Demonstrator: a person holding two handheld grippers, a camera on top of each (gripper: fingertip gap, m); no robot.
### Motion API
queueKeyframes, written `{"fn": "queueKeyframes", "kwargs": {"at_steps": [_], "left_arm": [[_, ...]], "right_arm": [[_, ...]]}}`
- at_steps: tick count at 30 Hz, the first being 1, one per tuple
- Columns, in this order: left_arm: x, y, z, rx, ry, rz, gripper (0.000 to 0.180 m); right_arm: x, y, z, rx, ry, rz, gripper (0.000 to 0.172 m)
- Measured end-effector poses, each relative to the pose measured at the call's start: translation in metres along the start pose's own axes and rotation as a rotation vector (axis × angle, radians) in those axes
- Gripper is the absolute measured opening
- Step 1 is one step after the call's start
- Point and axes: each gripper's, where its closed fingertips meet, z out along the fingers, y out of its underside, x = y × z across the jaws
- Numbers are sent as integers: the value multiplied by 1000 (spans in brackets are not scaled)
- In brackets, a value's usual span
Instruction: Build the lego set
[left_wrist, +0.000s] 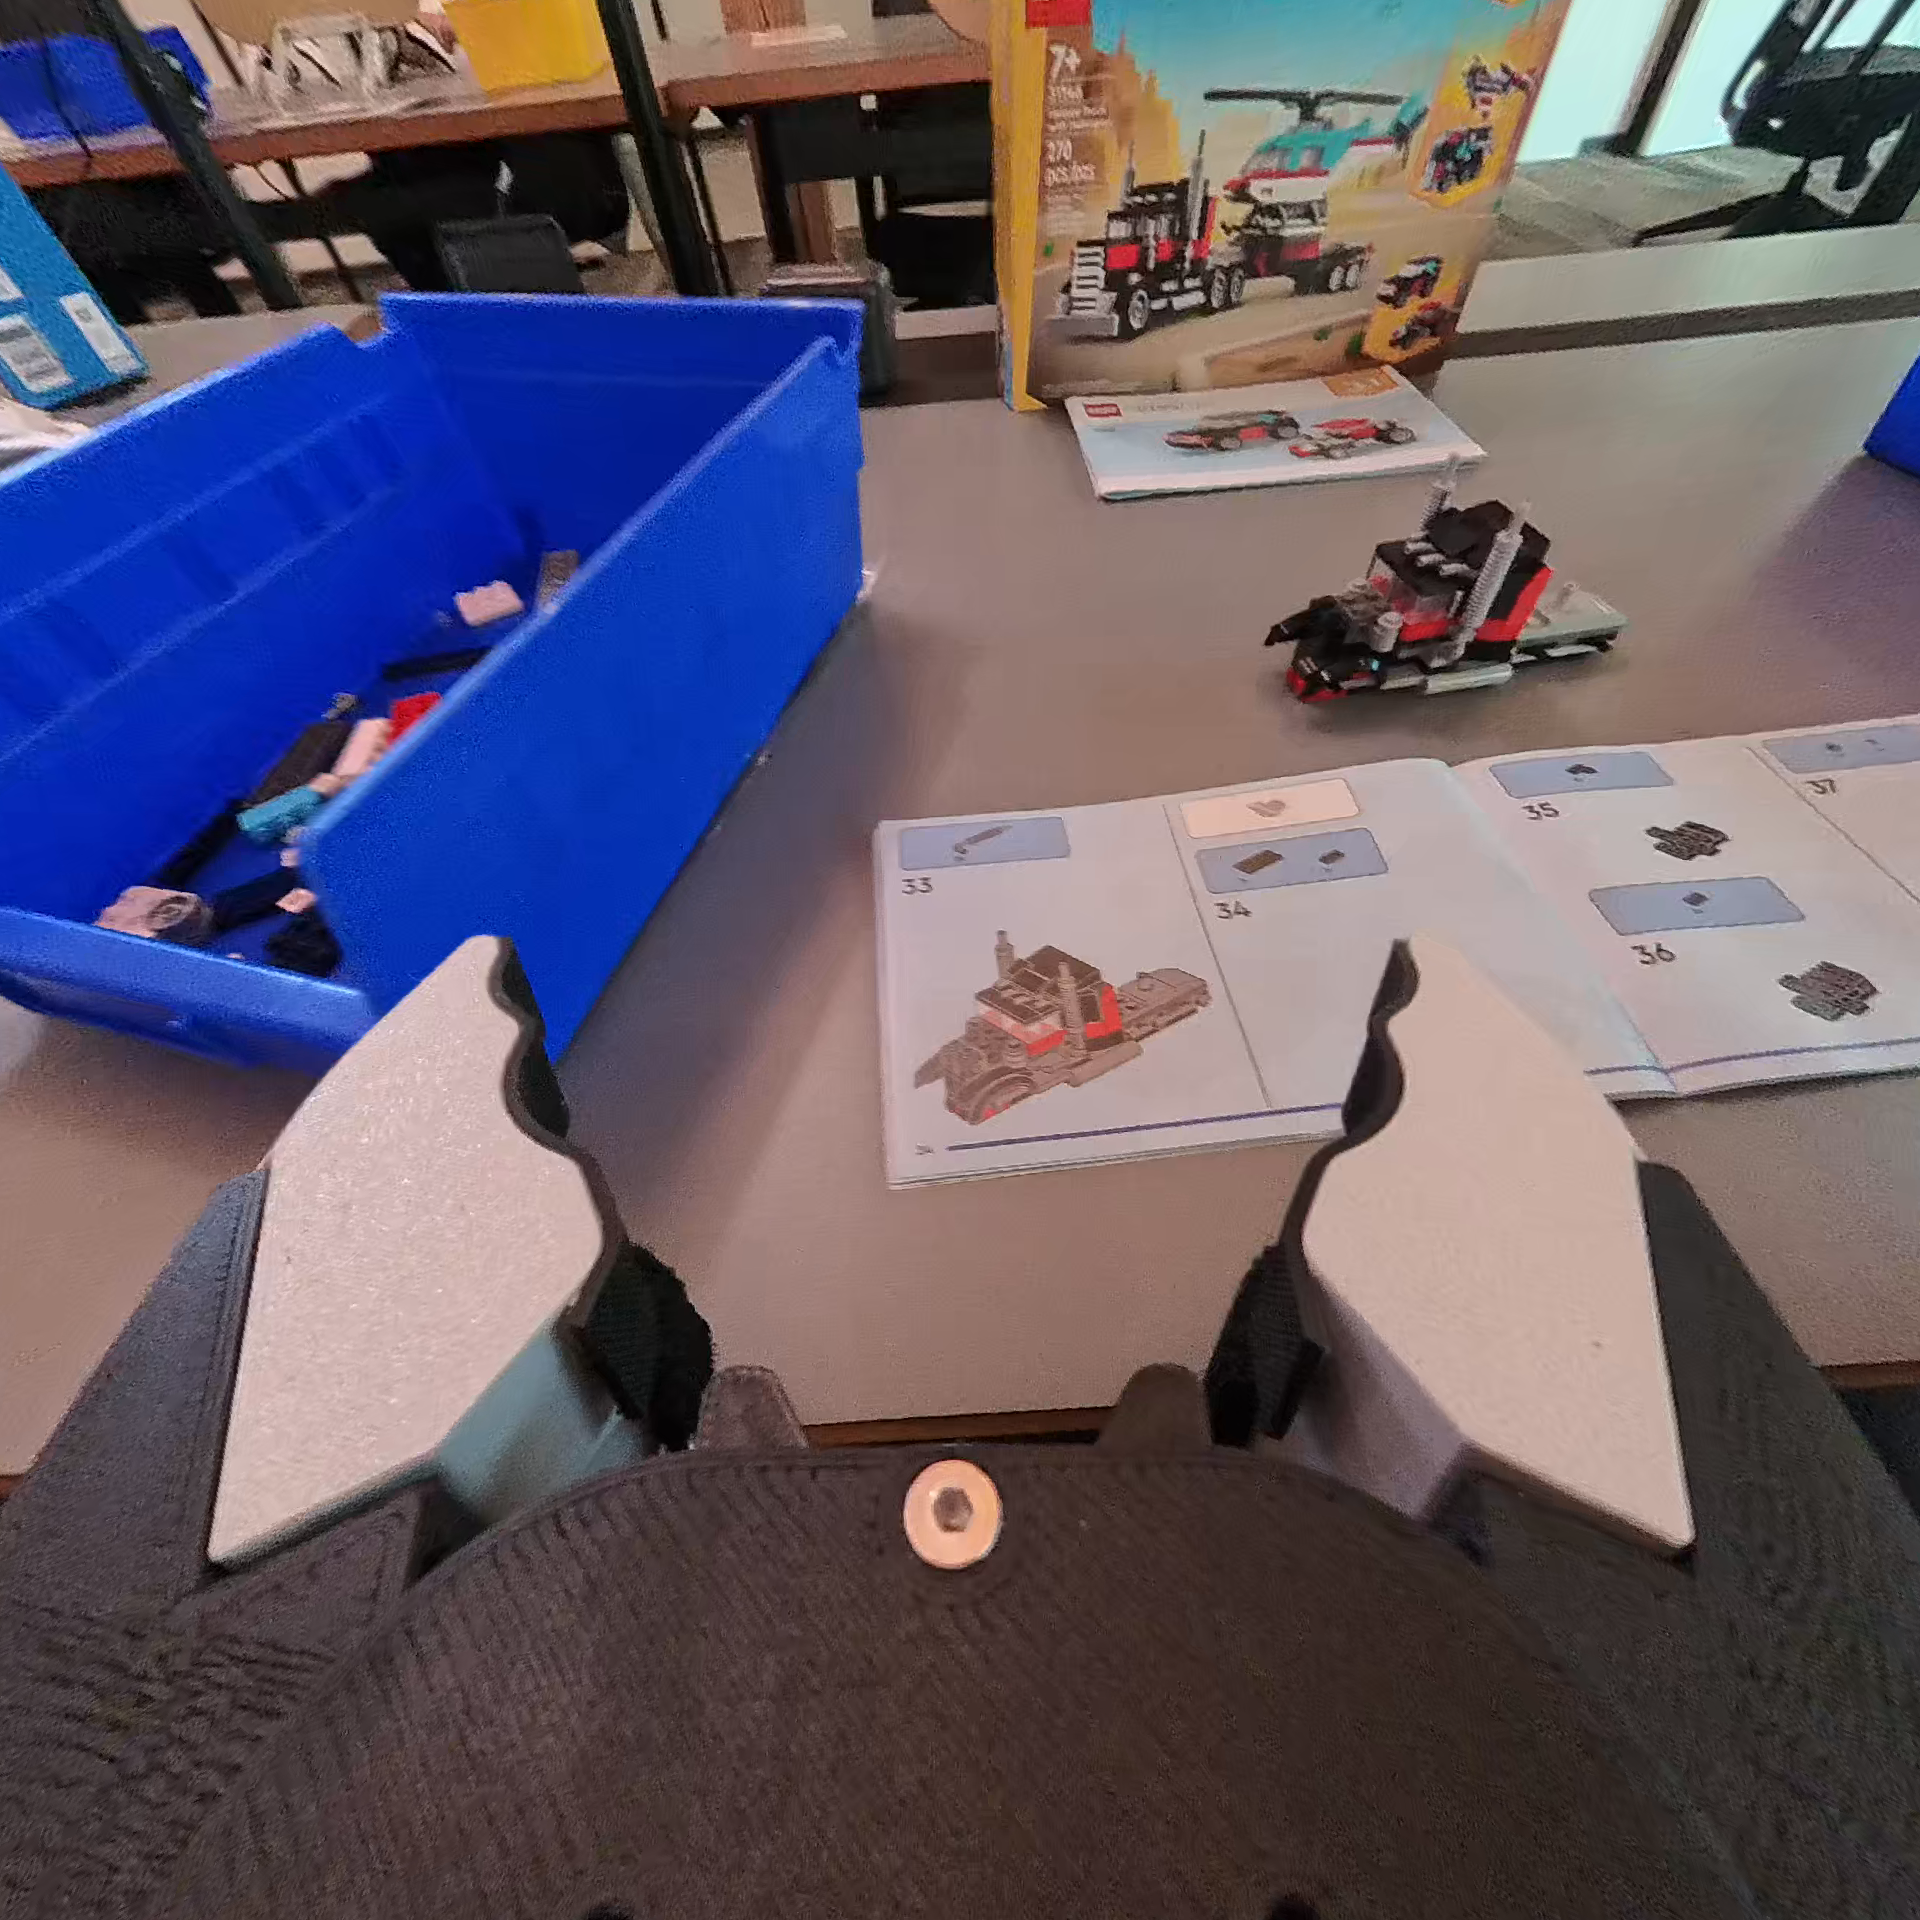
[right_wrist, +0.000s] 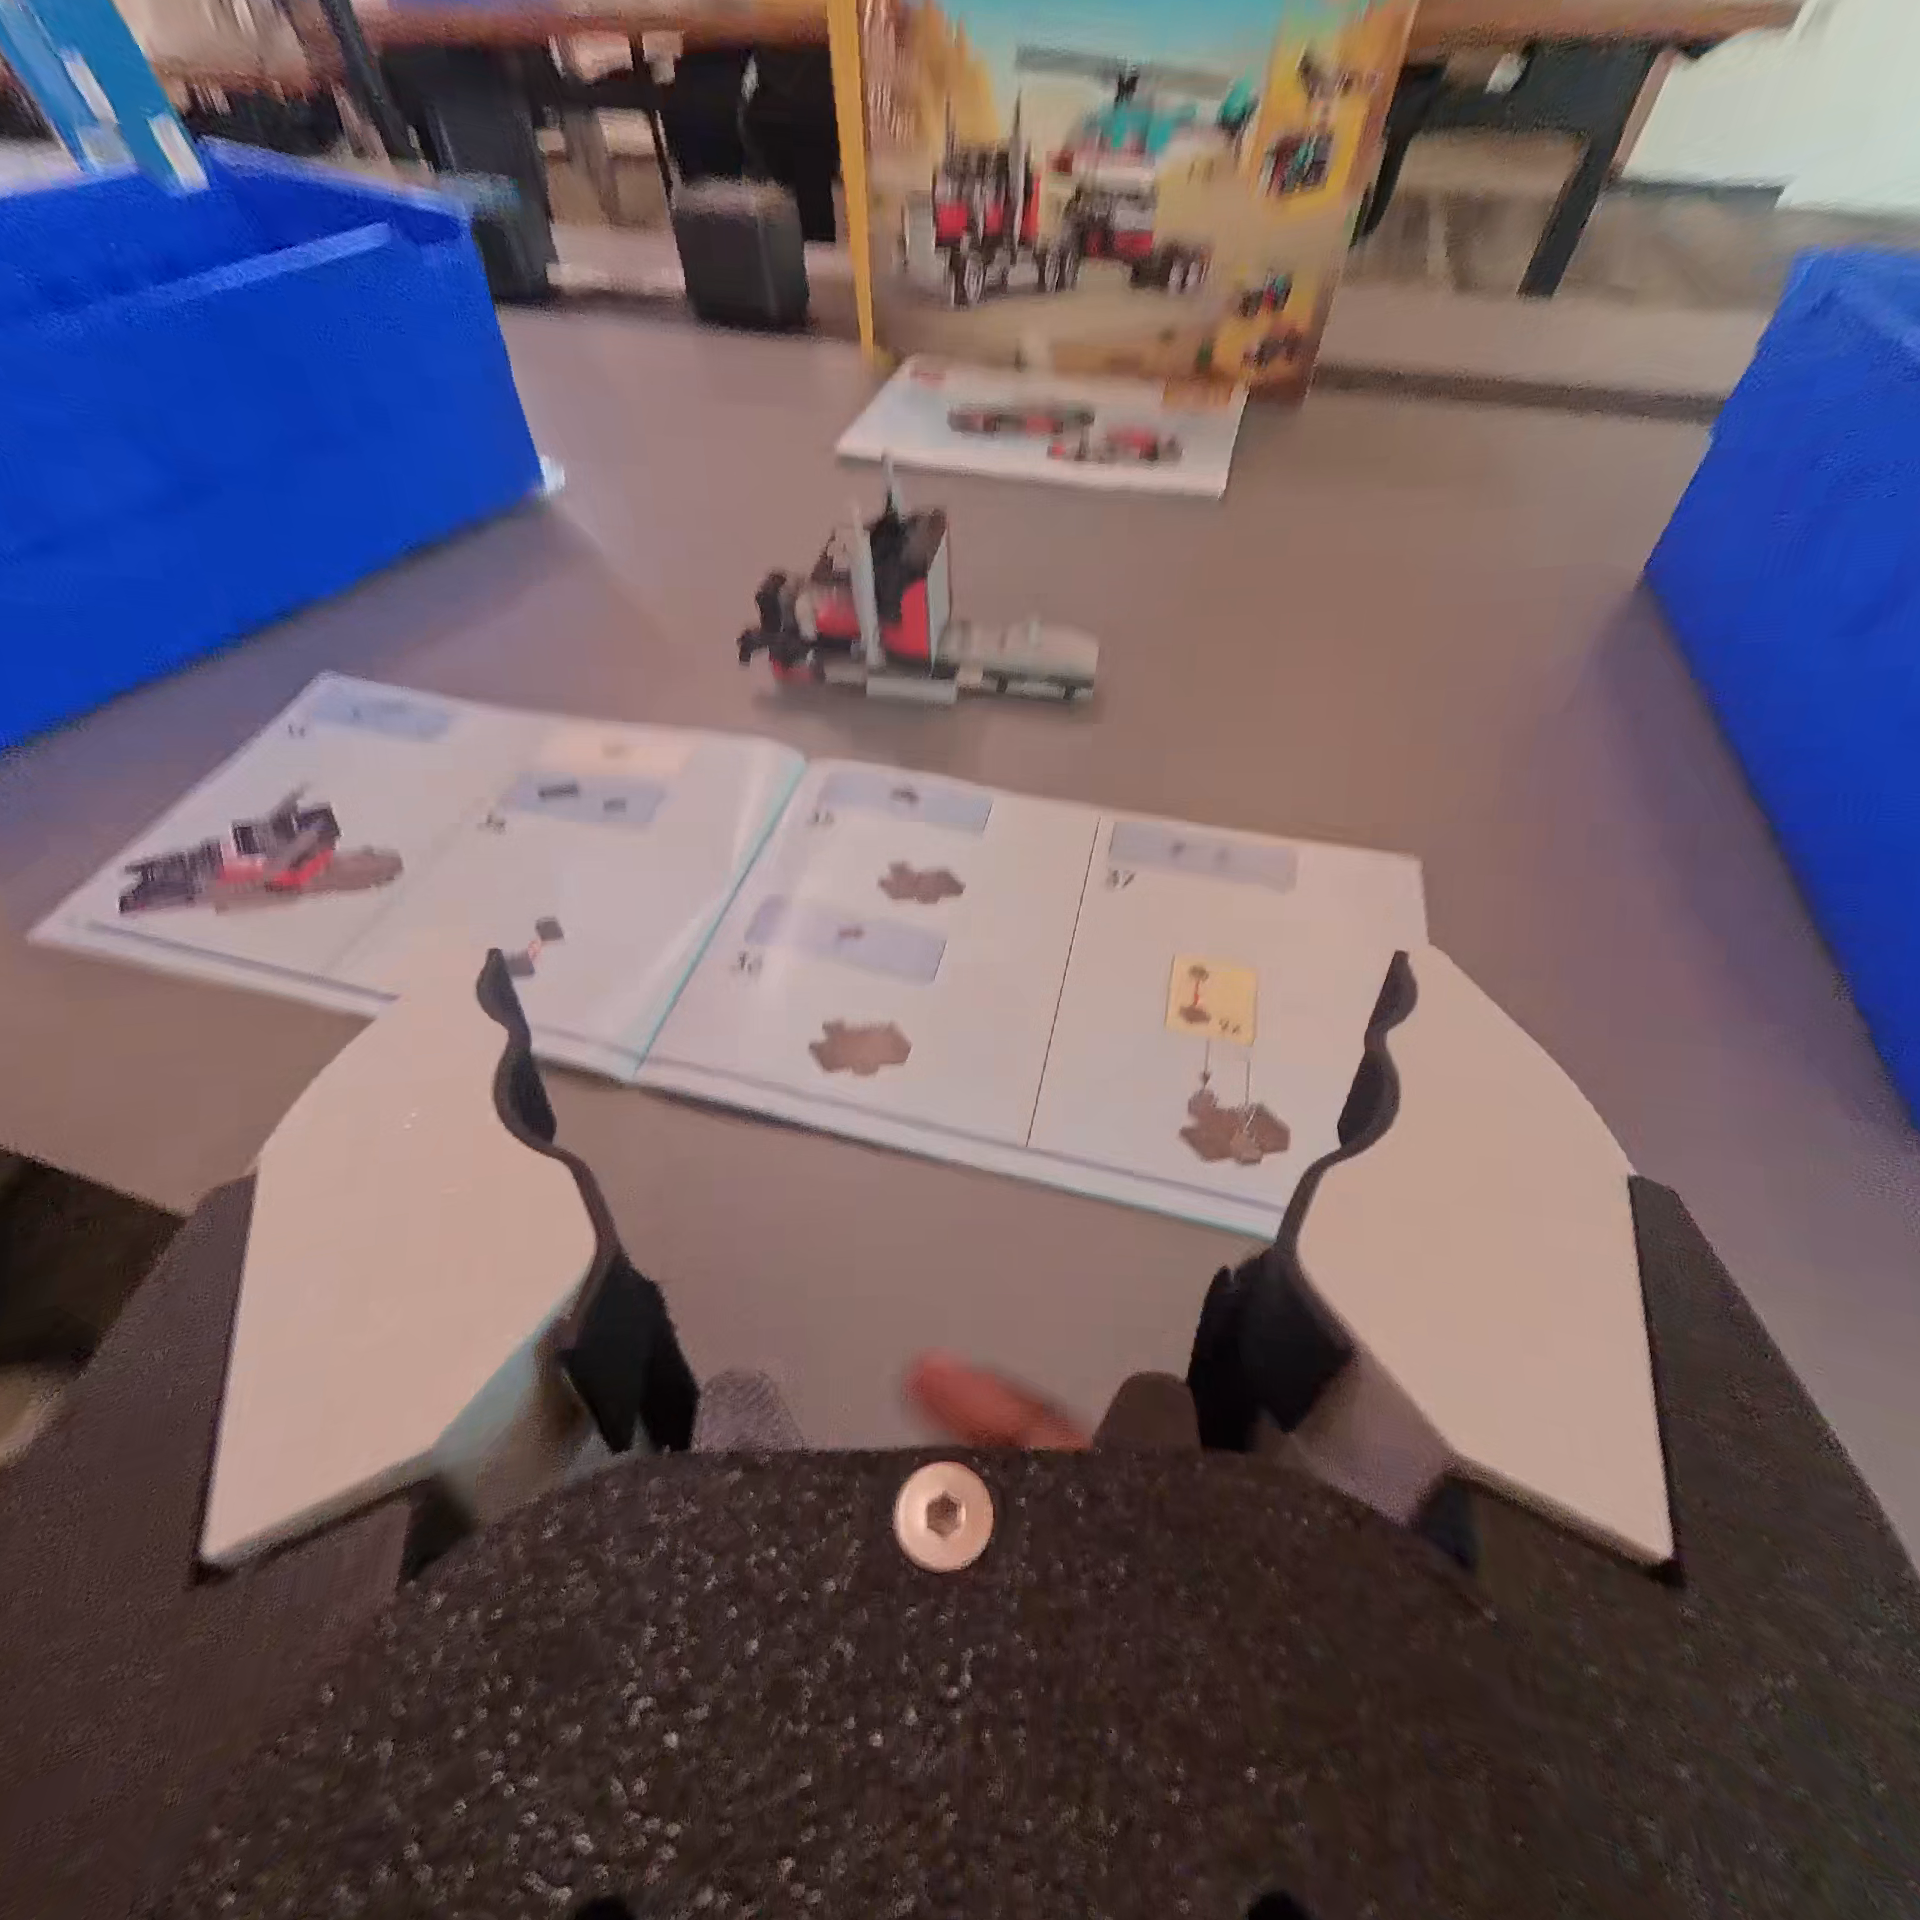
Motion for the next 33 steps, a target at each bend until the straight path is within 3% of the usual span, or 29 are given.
{"fn": "queueKeyframes", "kwargs": {"at_steps": [15, 16, 17, 18, 20, 26, 29, 33], "left_arm": [[31, 16, 11, -40, 57, 96, 141], [39, 17, 7, -44, 116, 146, 82], [54, 14, 1, -1, 232, 203, 1], [54, 10, -1, 14, 222, 179, 0], [50, 12, 2, -20, 188, 249, 0], [28, 8, 14, -75, -14, 463, 1], [23, 5, 17, -91, -87, 551, 1], [22, 2, 16, -83, -134, 614, 1]], "right_arm": [[-26, -12, -9, 90, -19, -104, 146], [-30, -14, -12, 98, -36, -113, 132], [-46, -18, -19, 120, -128, -133, 68], [-71, -27, -32, 193, -278, -158, 2], [-99, -47, -55, 314, -402, -152, 0], [-211, -55, -129, 433, -716, -481, 0], [-243, -39, -133, 393, -754, -655, 0], [-250, -30, -121, 349, -737, -690, 0]]}}
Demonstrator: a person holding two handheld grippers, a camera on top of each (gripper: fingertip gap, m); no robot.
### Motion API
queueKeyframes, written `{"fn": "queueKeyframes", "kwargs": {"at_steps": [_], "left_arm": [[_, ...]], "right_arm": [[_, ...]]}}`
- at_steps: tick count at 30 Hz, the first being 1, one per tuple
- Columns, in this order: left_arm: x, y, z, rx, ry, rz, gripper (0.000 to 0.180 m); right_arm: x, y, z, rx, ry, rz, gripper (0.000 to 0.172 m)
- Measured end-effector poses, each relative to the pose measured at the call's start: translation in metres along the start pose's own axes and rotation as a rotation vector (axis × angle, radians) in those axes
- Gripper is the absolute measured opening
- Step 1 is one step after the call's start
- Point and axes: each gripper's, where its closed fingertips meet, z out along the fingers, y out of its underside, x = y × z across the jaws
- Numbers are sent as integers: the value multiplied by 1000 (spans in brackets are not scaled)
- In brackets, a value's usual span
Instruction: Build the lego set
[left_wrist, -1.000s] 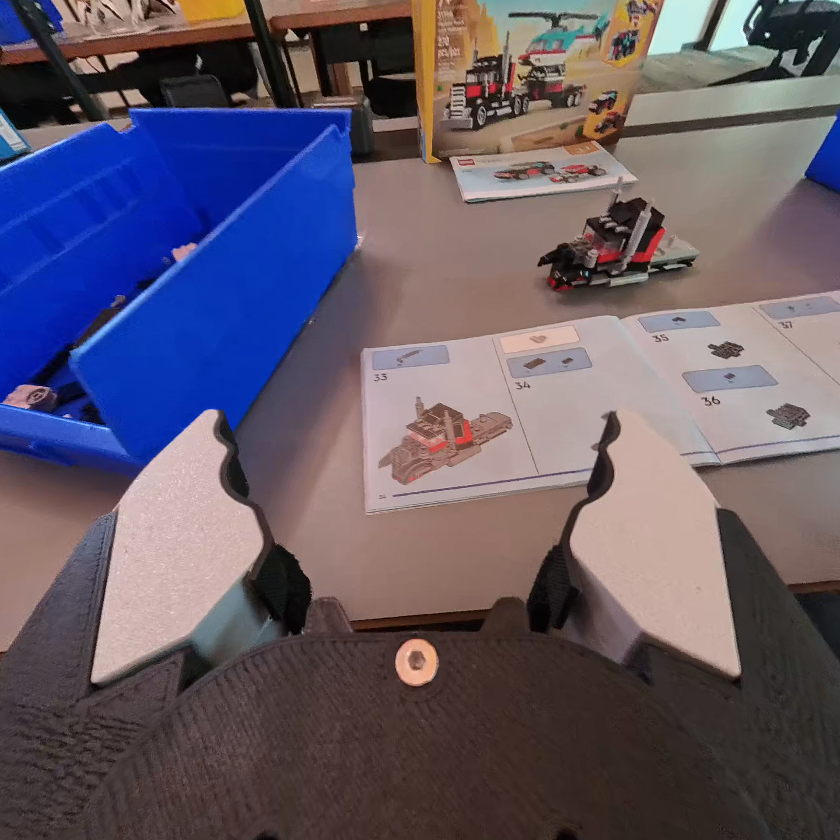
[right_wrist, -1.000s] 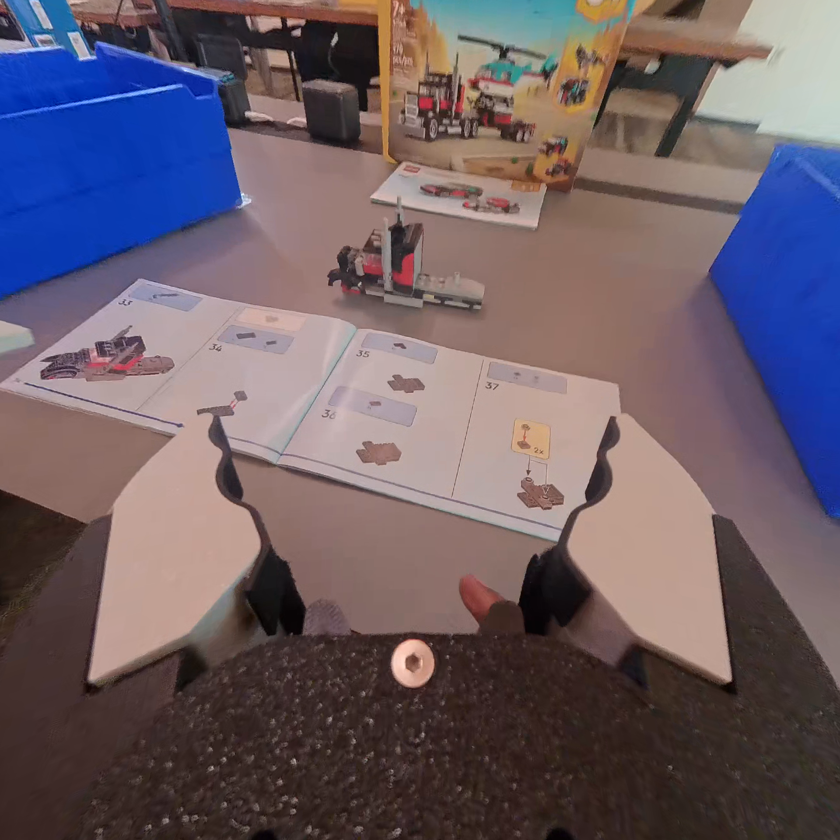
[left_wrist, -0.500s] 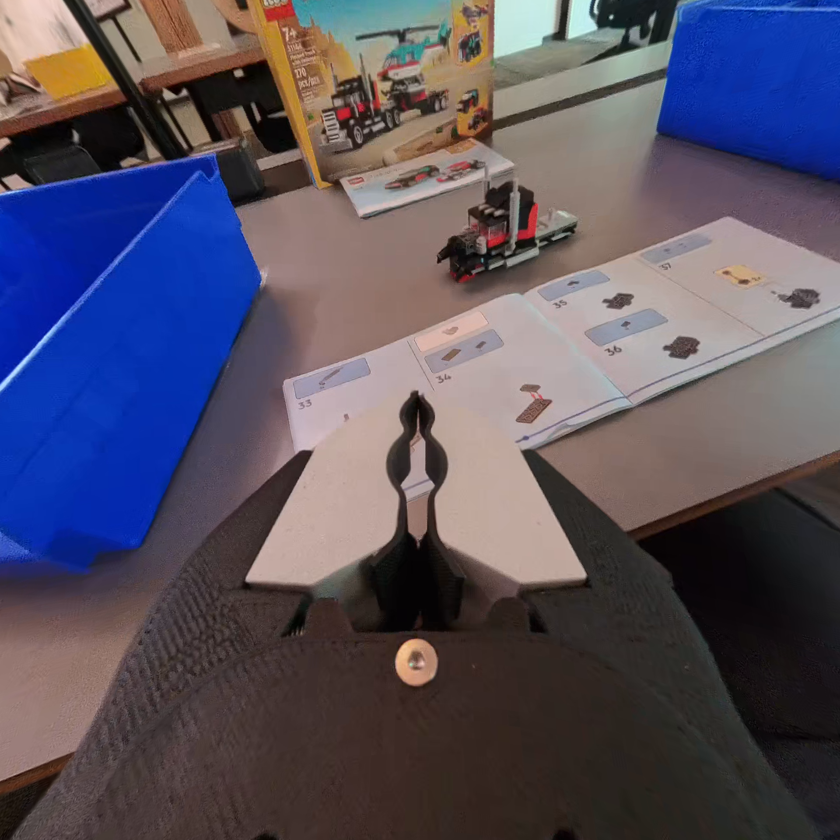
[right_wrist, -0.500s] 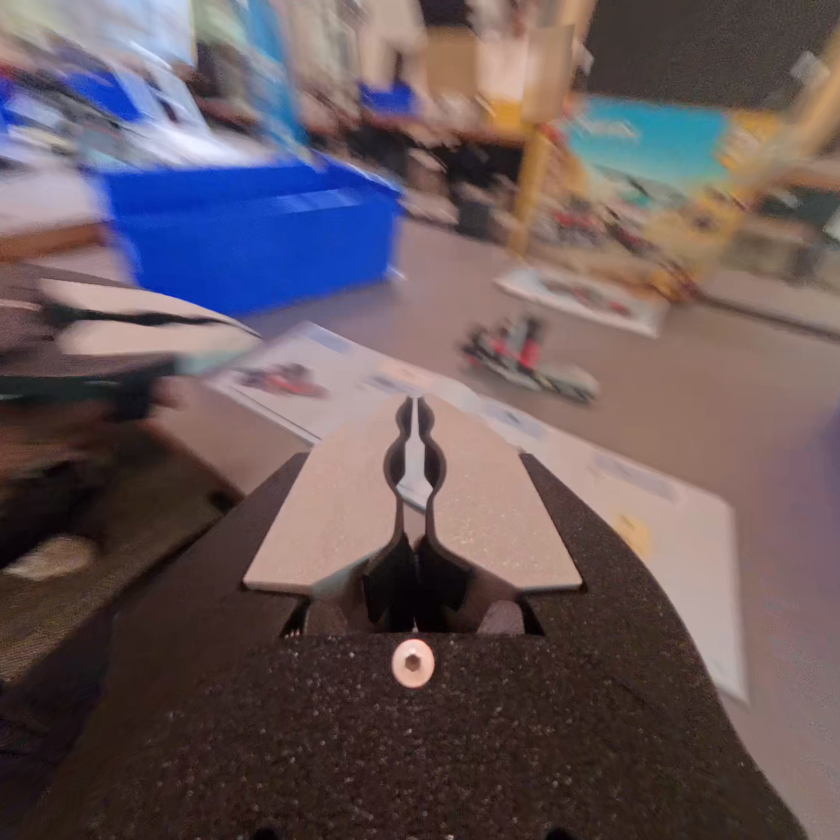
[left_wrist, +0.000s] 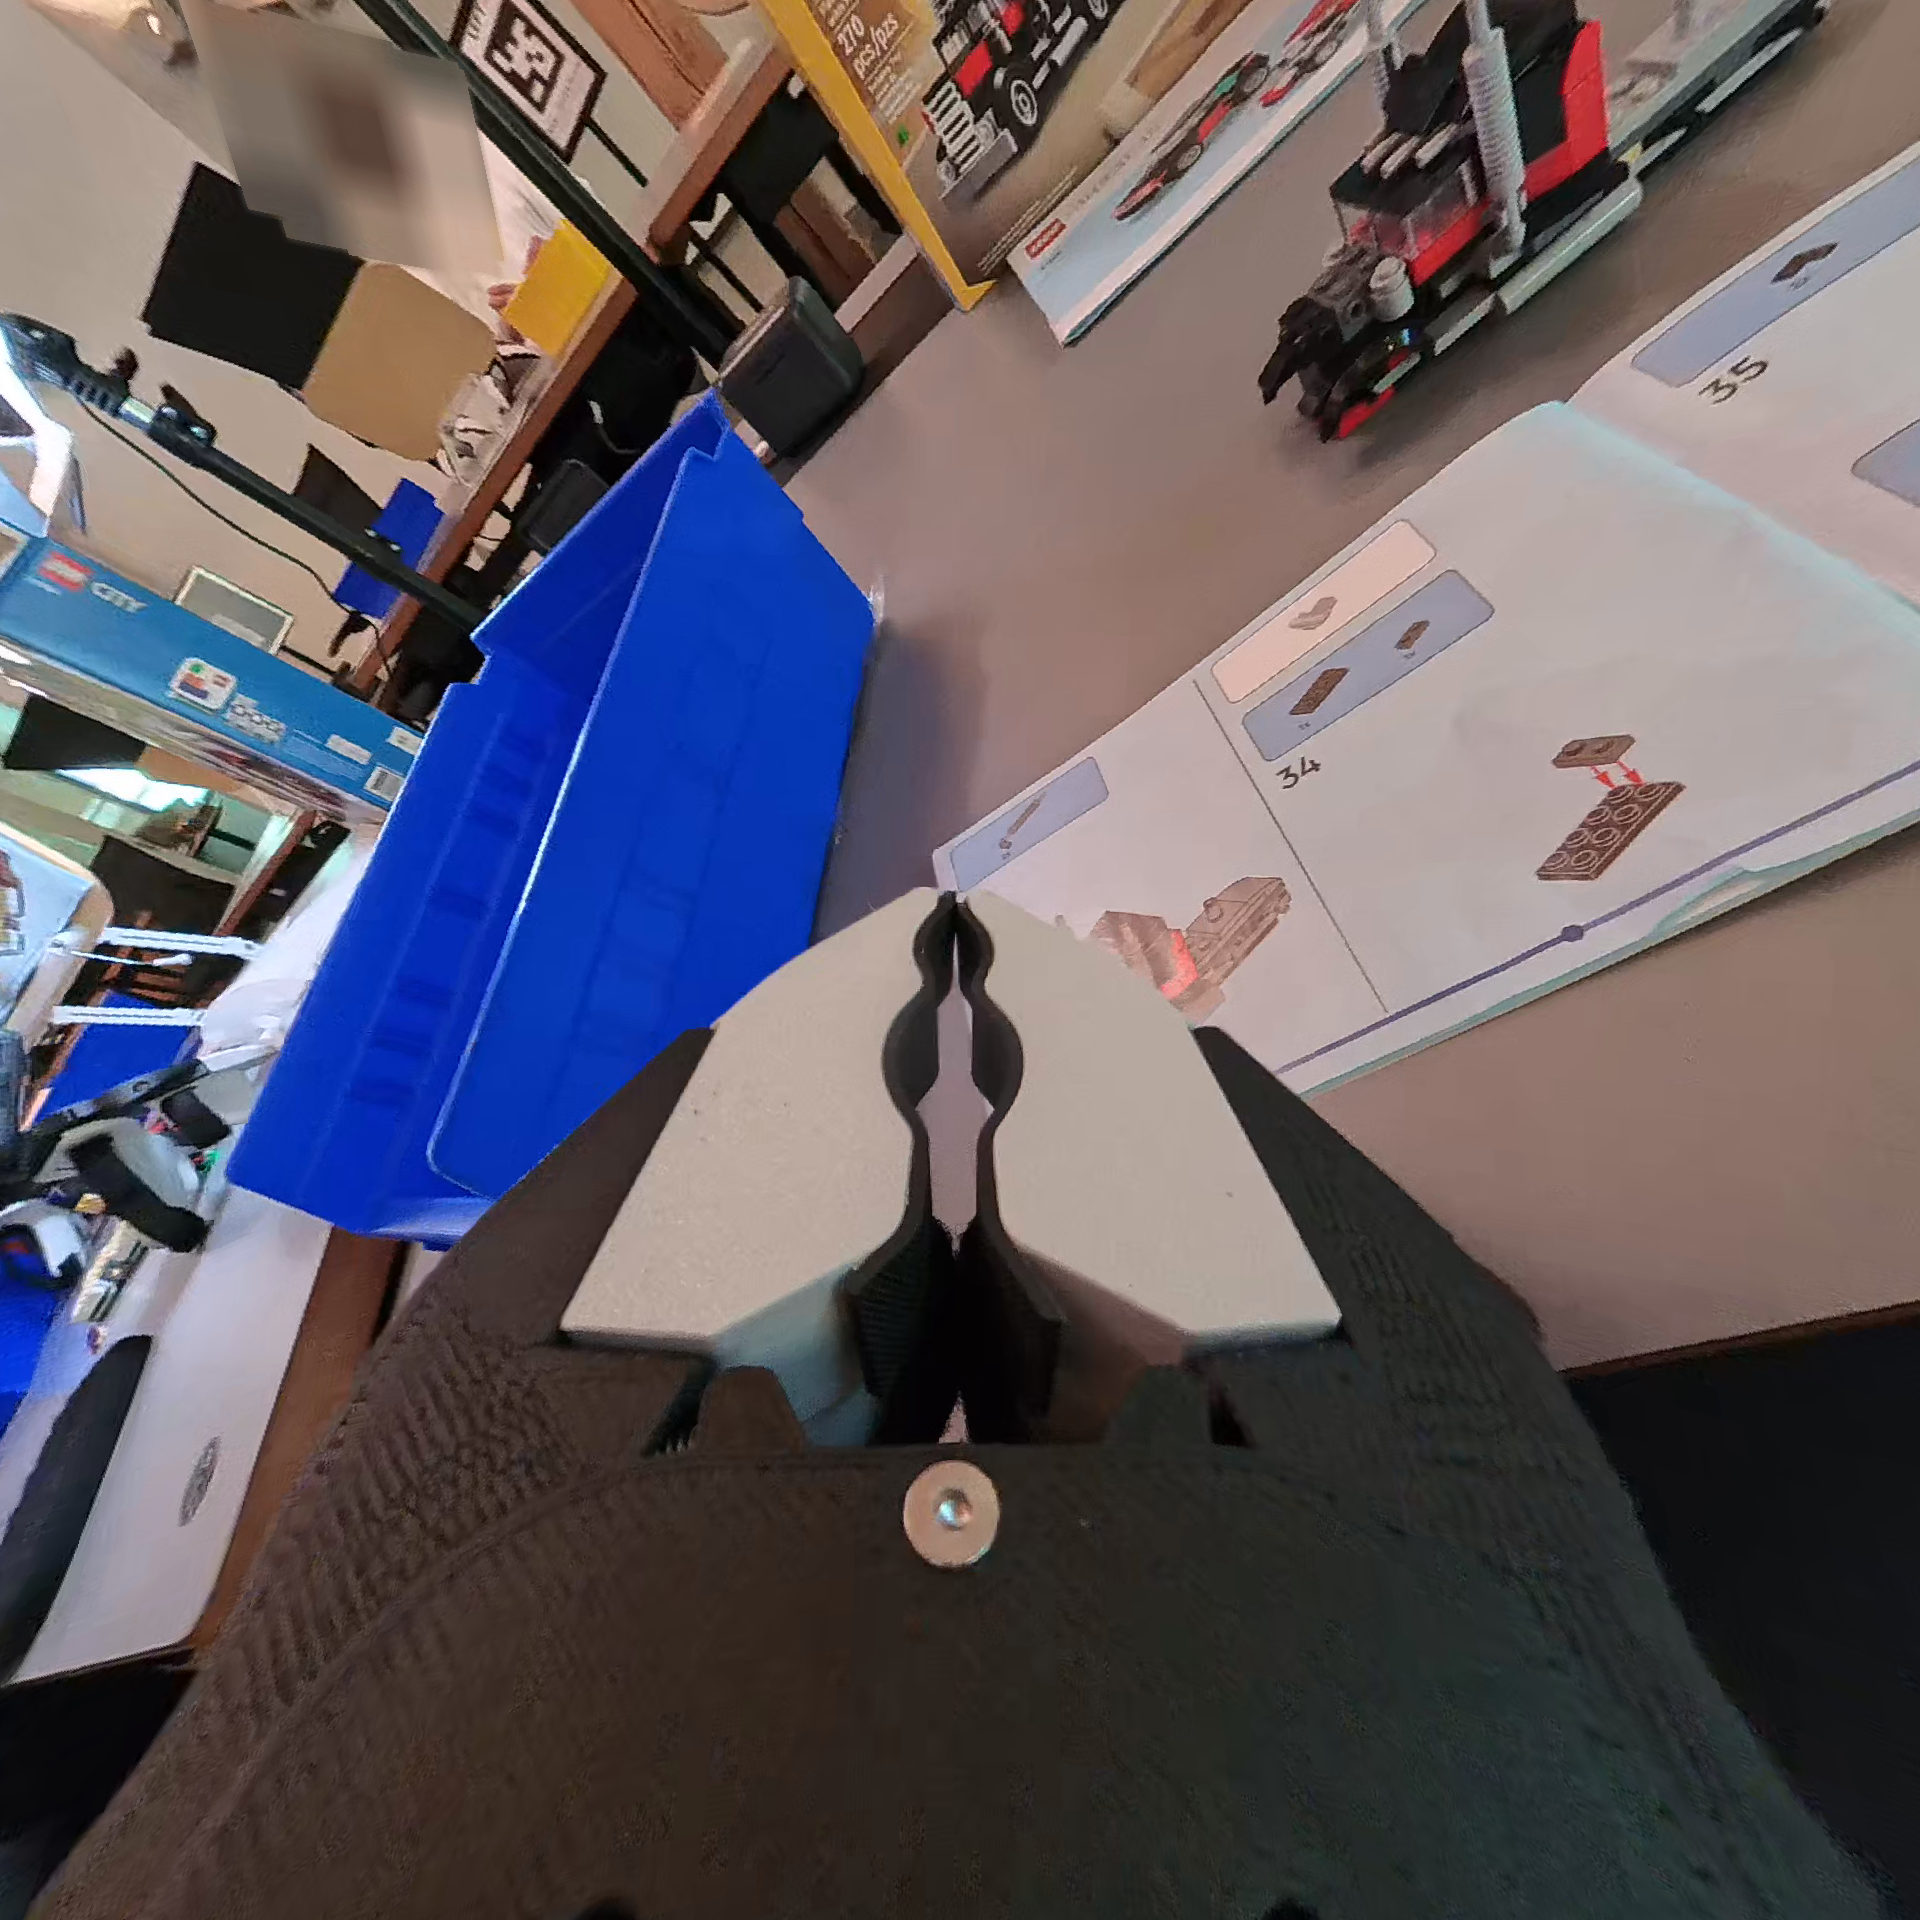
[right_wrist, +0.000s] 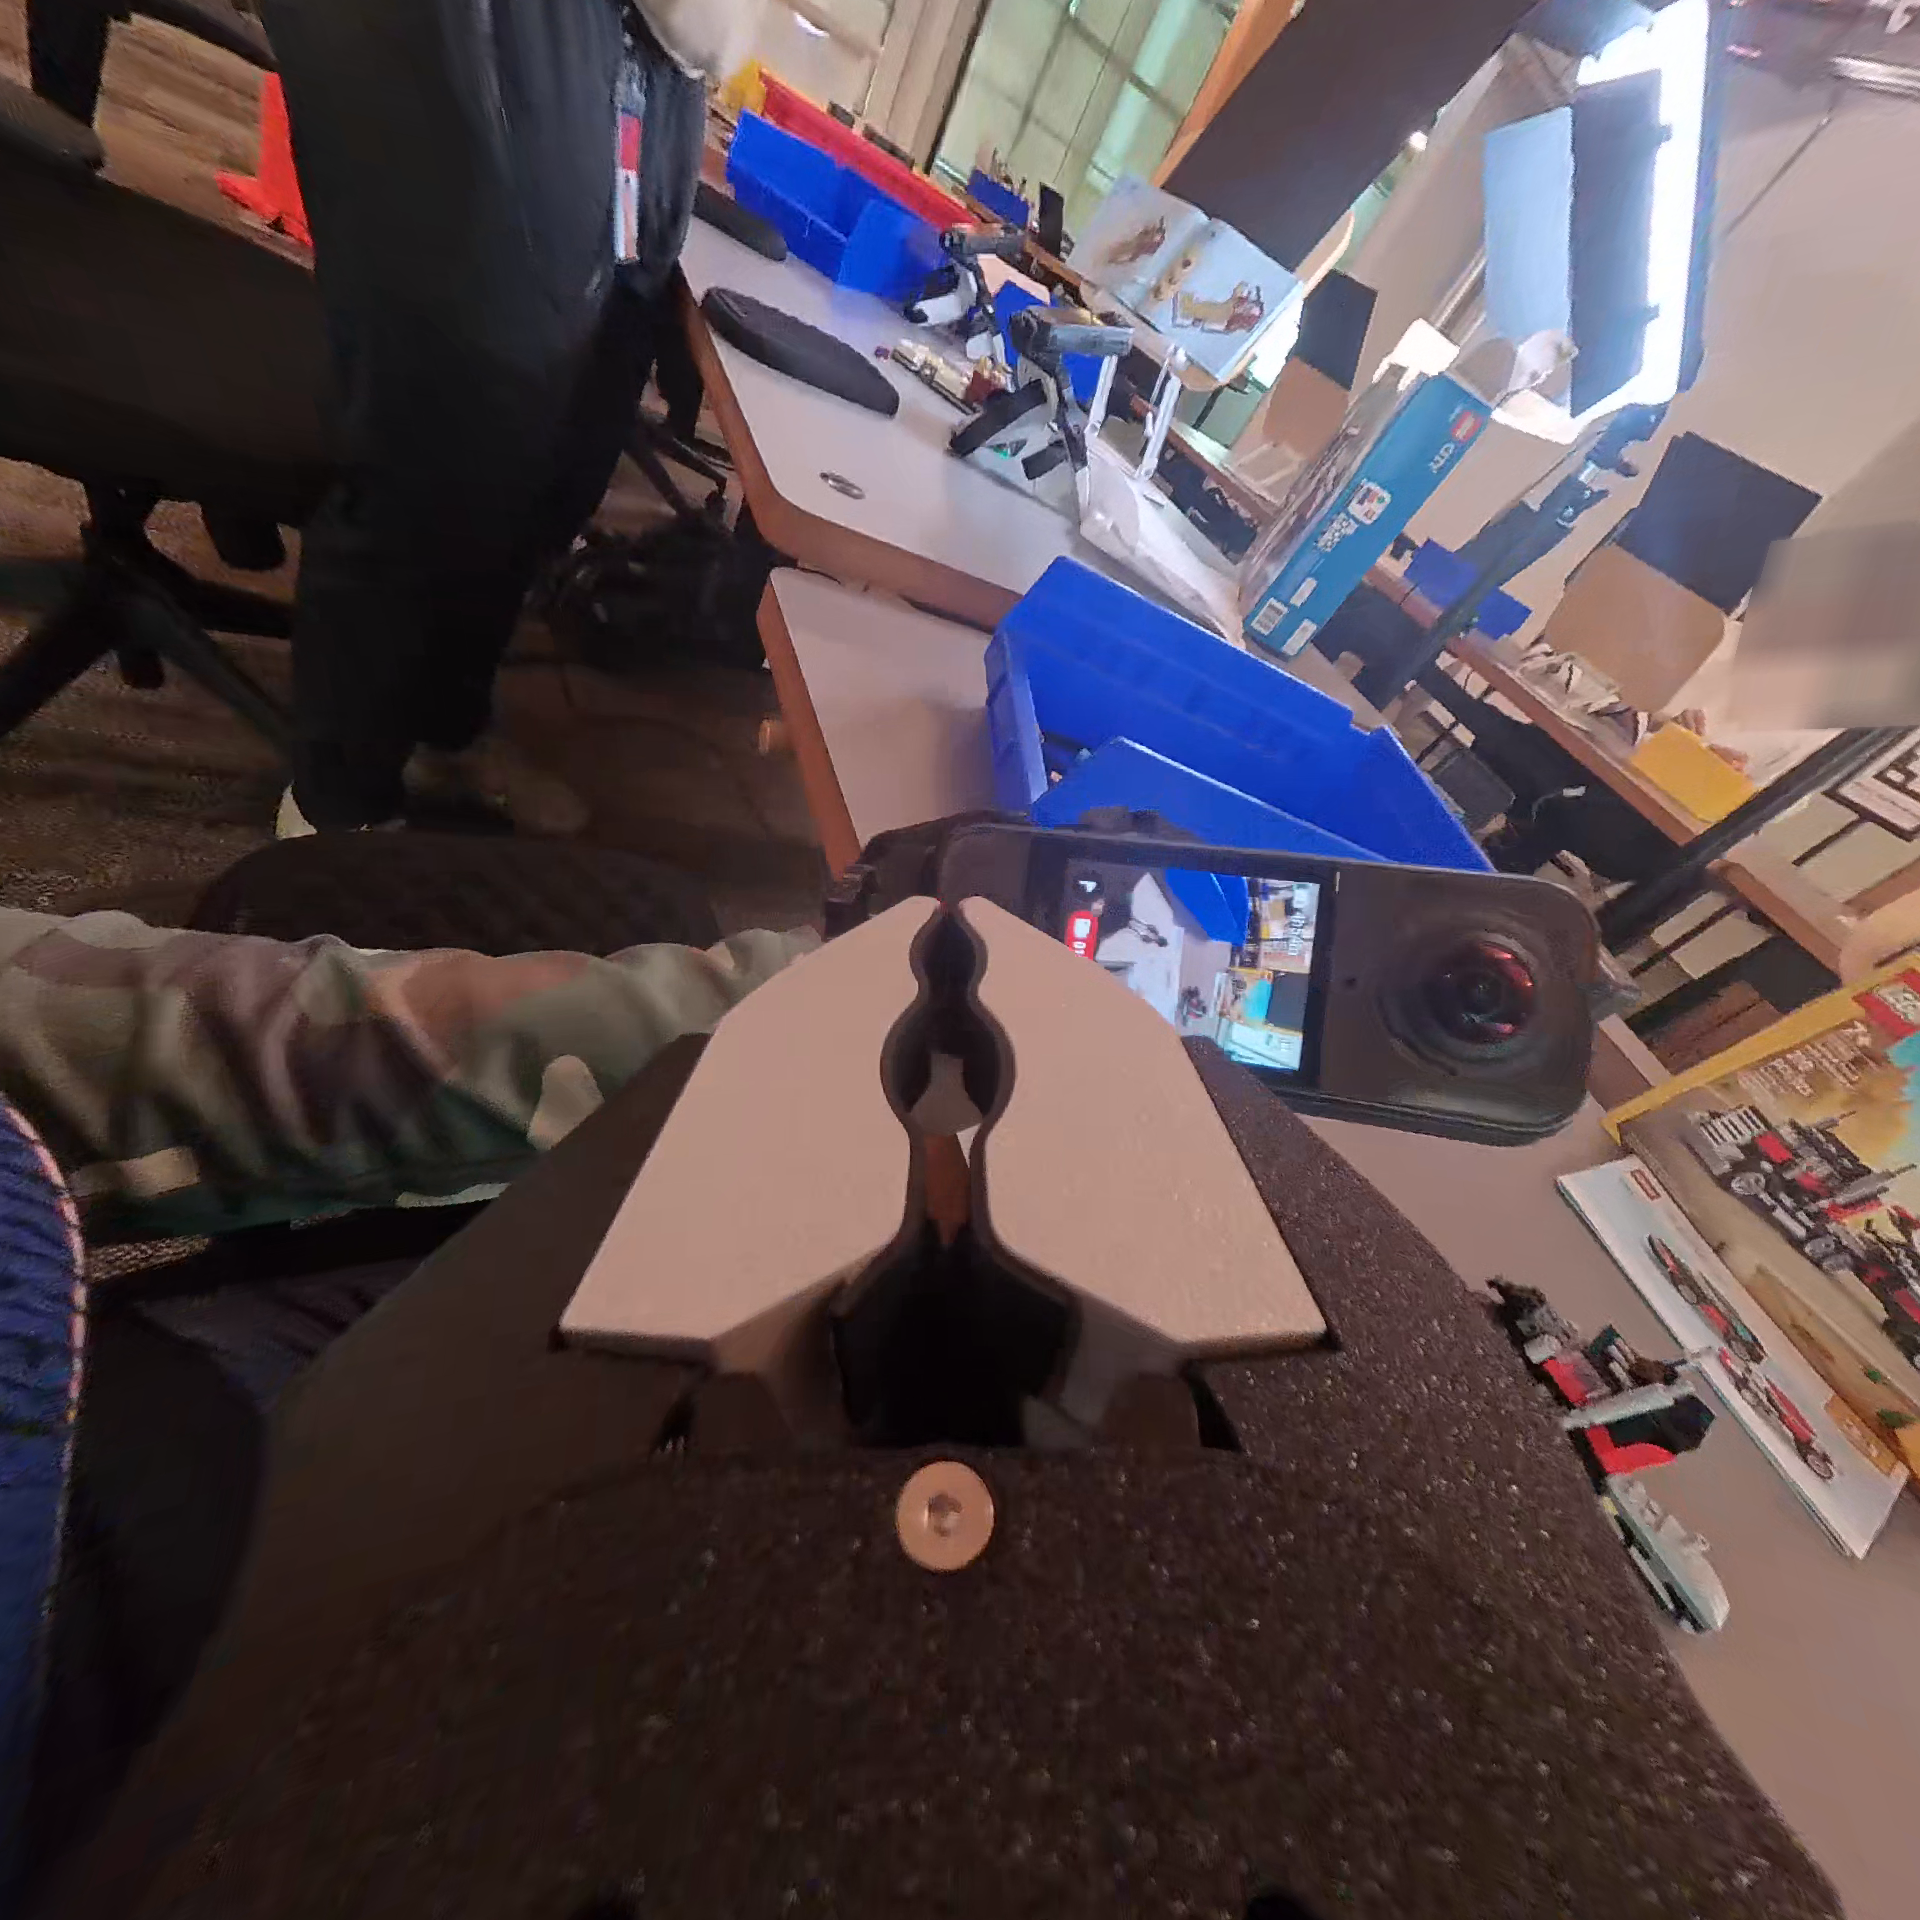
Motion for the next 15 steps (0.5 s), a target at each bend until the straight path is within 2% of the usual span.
{"fn": "queueKeyframes", "kwargs": {"at_steps": [9, 12, 13, 15], "left_arm": [[-5, 7, 7, -26, -35, 109, 0], [-7, 11, 8, -66, -20, 98, 0], [-5, 5, 0, -68, -12, 78, 0], [-9, 2, -1, -35, 38, 12, 0]], "right_arm": [[1, 8, 5, -68, -22, 32, 1], [4, 6, 7, -73, -47, 39, 0], [6, 2, 5, -38, -48, 26, 1], [20, -20, -6, 127, 7, 59, 0]]}}
